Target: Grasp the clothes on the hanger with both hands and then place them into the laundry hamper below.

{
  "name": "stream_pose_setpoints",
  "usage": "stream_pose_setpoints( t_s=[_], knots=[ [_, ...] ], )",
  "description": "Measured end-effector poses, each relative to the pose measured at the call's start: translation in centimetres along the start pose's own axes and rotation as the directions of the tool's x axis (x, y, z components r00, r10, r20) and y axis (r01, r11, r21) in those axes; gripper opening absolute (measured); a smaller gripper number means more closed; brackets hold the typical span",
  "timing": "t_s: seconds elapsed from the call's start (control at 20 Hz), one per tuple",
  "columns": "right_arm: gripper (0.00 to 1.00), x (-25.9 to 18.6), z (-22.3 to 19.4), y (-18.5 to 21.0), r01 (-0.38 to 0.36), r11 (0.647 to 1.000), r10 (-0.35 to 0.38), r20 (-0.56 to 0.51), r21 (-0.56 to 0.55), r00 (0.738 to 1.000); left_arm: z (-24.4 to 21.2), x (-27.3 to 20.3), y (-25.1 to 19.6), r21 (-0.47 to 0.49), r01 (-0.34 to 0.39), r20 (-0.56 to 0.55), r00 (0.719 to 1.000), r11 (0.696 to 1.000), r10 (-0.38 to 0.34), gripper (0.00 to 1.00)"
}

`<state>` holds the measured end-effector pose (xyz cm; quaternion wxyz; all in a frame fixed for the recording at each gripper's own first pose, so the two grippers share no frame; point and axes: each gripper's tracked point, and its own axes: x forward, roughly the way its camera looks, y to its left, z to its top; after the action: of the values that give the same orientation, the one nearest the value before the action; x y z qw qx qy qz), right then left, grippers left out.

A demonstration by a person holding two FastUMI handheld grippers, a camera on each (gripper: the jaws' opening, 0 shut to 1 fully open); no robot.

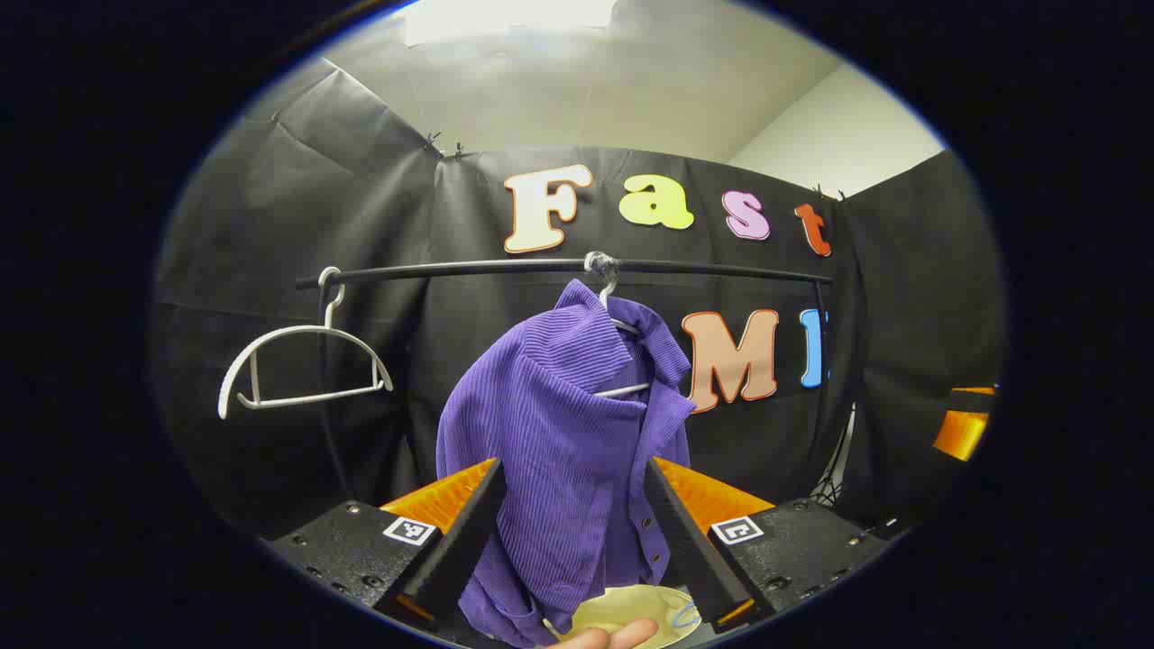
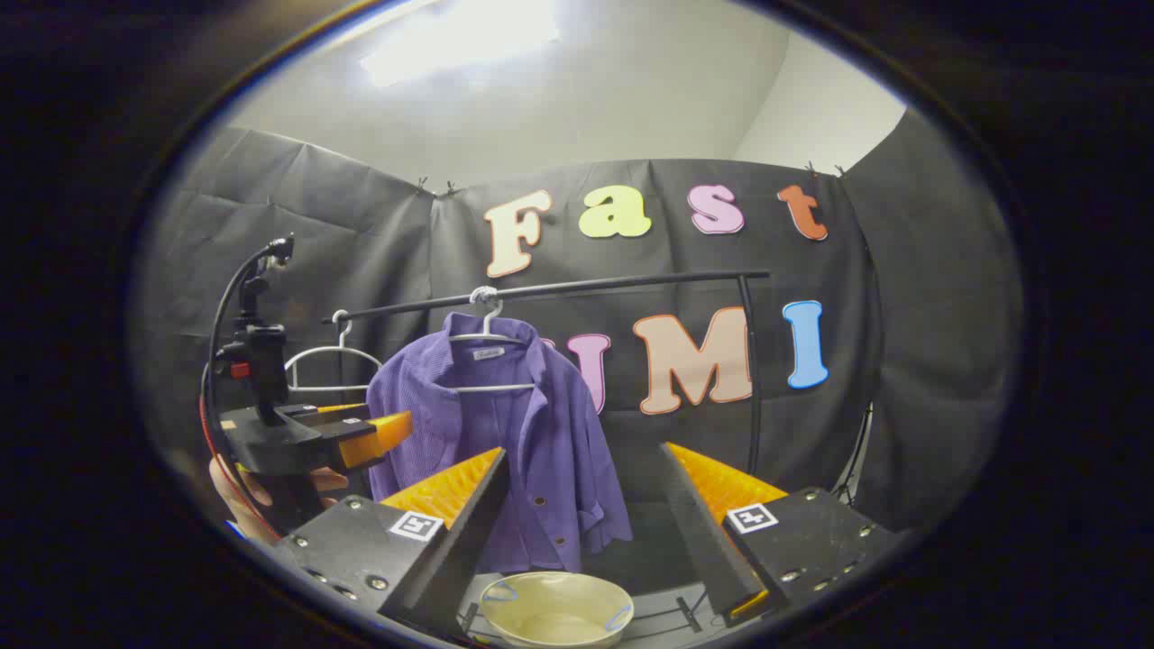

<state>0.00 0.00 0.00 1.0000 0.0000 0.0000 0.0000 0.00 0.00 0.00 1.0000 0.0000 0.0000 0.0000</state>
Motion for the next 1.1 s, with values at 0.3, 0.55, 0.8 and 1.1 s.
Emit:
stream_pose_setpoints(
  t_s=[0.3, 0.55, 0.8, 1.1],
  knots=[
    [0.98, 1.9, -0.6, 0.3, -0.021, 1.0, 0.021, -0.02, 0.009, 1.0, 1.0, -0.3, 0.8, -0.011, -0.027, 0.012, 1.0, 1.0, 0.027, 0.92],
    [0.98, 3.4, -0.1, 1.3, -0.05, 0.999, 0.05, -0.005, 0.007, 0.999, 2.5, -0.9, 1.8, -0.016, -0.055, 0.036, 0.998, 0.998, 0.055, 0.92],
    [0.98, 5.6, 0.4, 1.6, -0.057, 0.996, 0.055, 0.042, 0.068, 0.998, 1.9, -0.7, 1.0, -0.002, -0.07, 0.03, 0.997, 0.998, 0.07, 0.92],
    [0.98, 10.9, -1.4, 0.7, -0.052, 0.999, 0.052, 0.025, 0.011, 0.998, -2.7, 1.2, -3.3, 0.065, -0.069, -0.006, 0.998, 0.996, 0.069, 0.94]
  ],
)
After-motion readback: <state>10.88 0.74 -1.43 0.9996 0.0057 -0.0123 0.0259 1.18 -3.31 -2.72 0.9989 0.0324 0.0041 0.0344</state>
